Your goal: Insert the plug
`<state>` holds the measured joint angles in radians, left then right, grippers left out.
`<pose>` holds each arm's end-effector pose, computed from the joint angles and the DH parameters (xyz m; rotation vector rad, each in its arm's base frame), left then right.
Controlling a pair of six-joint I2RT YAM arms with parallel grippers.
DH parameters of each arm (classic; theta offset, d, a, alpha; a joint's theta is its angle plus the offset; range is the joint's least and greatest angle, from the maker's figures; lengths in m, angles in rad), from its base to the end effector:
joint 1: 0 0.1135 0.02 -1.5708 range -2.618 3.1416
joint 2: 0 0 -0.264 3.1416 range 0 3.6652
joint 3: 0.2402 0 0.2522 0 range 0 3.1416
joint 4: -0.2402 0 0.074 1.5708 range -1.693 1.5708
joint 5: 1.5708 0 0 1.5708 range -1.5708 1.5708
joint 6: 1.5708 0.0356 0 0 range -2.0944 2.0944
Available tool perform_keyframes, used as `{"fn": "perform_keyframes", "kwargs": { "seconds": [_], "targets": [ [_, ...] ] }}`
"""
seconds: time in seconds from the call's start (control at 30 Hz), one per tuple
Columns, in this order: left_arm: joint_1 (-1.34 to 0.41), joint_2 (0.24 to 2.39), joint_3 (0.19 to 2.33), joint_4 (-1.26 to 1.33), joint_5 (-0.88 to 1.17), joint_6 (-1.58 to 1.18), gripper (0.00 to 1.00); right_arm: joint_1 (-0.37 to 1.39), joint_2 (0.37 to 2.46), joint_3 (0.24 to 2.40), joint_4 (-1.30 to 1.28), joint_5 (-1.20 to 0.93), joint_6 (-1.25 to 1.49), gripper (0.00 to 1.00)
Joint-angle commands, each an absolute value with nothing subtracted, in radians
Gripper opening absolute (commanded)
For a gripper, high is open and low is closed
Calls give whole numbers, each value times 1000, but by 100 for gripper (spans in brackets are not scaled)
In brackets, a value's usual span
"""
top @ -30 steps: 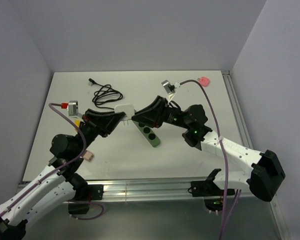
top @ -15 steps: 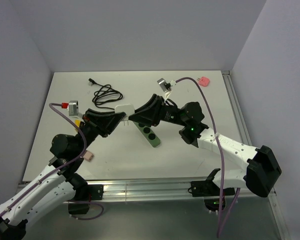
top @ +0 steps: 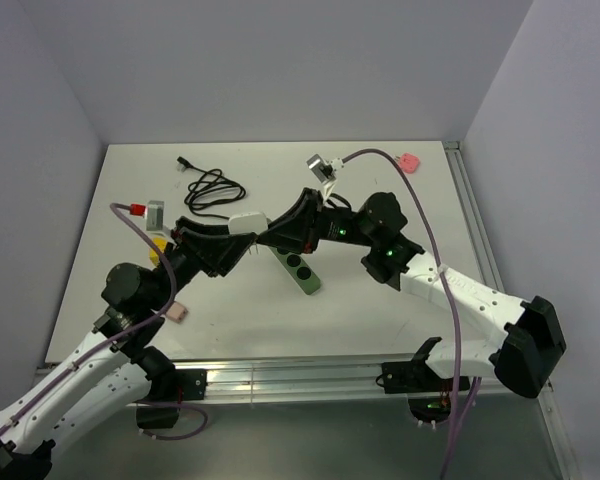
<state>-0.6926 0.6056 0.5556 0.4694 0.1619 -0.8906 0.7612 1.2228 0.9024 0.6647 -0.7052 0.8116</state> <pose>0.1120 -0.1004 0.3559 0.0327 1.2906 -1.4774 0.1843 0.2075 0.3756 -0.6793 1.3830 1.7282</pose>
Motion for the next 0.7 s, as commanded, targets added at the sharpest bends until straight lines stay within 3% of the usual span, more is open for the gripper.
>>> {"fn": "perform_keyframes", "kwargs": {
  "seconds": [0.0, 0.13, 0.33, 0.5, 0.67],
  "targets": [
    [-695, 583, 659, 208, 180, -796, 71, 738, 1186, 1032, 370, -819, 588, 0],
    [-693, 534, 742, -53, 163, -665, 73, 707, 1207, 1170, -36, -922, 283, 0],
    [-695, 537, 857, -285, 310, -572, 66, 680, 1250, 1287, -473, -1067, -66, 0],
    [-693, 598, 916, -385, 425, -496, 63, 684, 1313, 1364, -658, -1146, -239, 0],
    [-695, 660, 908, -374, 576, -465, 64, 713, 1287, 1315, -629, -1184, -210, 0]
  ]
}}
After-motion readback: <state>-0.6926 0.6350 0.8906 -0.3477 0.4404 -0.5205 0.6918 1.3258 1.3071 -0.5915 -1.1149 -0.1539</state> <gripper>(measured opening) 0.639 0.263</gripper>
